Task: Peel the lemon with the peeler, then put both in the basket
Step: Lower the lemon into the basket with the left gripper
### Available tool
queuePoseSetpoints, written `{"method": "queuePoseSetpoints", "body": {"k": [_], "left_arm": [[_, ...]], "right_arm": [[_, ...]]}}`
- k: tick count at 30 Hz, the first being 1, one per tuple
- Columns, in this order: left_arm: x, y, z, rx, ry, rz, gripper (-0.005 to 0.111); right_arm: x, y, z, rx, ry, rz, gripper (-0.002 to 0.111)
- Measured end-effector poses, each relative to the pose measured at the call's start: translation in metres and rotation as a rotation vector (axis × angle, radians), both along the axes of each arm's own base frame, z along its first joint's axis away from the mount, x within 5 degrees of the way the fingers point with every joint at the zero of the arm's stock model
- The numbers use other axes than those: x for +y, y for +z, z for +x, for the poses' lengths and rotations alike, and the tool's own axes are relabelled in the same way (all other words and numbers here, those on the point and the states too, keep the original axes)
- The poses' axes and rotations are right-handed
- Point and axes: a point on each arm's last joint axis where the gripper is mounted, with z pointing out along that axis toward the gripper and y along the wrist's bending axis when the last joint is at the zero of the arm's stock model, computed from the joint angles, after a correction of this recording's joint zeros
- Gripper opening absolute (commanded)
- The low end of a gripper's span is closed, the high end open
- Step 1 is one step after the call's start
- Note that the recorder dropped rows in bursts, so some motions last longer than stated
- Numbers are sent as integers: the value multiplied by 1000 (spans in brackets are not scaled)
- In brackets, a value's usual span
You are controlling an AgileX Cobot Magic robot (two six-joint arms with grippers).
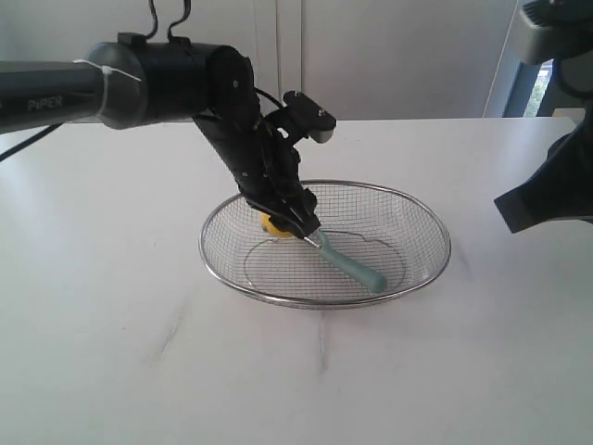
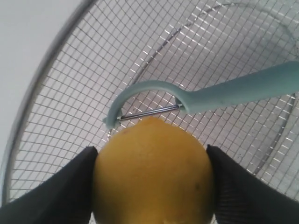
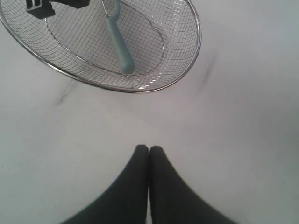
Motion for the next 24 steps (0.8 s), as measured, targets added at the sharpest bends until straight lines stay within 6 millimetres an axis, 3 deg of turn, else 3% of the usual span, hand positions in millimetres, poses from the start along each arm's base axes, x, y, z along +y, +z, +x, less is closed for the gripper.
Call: {"method": "queuePoseSetpoints", "body": {"k": [10, 24], "left_arm": [[-4, -37, 6, 58, 0, 49, 0], [-5, -46, 7, 70, 0, 59, 4]], "right_arm": [[0, 0, 0, -3, 0, 2, 0], [0, 0, 0, -3, 0, 2, 0]]}}
